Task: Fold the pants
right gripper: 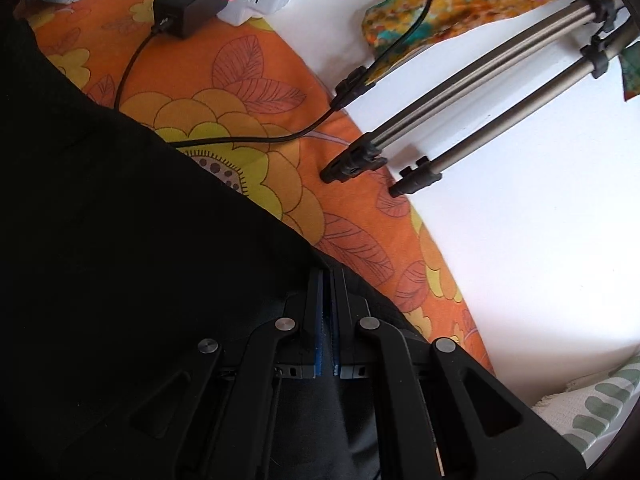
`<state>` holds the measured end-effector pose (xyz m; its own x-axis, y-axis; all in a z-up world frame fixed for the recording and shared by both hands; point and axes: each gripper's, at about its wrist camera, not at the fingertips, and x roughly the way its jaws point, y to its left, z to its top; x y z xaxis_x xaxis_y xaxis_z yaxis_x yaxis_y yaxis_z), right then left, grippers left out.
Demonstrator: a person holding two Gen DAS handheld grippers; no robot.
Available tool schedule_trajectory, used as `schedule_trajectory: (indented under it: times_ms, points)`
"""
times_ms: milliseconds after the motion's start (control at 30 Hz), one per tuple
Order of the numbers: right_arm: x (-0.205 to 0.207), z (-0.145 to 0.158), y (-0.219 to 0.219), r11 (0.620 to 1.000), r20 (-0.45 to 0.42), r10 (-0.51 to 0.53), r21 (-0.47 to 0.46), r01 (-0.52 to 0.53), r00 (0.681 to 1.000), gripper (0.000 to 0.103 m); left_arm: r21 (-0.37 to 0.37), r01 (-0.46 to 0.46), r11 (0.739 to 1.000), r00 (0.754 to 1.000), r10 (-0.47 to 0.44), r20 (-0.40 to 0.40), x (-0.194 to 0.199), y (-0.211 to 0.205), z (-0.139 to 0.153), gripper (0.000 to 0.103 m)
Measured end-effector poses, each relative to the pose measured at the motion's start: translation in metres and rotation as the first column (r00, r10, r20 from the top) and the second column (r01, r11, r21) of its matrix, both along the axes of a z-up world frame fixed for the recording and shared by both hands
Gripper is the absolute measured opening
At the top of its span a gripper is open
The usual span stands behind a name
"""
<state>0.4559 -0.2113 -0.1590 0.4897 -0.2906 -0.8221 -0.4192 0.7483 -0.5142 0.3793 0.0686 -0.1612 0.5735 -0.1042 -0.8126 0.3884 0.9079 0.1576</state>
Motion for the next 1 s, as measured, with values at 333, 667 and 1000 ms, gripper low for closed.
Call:
schedule_trajectory:
  times_ms: [333,667,1000]
  points:
    - [-0.022,0.066,-0.021,0.978,0.130,-0.097,0.197,0.070,0.987,0.047,-0.037,-0.058,0.998,0.998,0.059,0.014,-0.011,0.017,0.024,0.023]
    - [-0.151,0.097,-0.029,0.875,0.024,-0.154,0.468,0.125,0.988,0.048,-0.118,-0.092,0.989,0.993,0.100,0.061,-0.056,0.054,0.057,0.028]
    - [-0.201,0.052,-0.034,0.824,-0.116,-0.171,0.528,0.207,0.978,0.048,-0.120,-0.060,0.991,0.997,0.055,-0.048,-0.108,0.042,0.026,0.030]
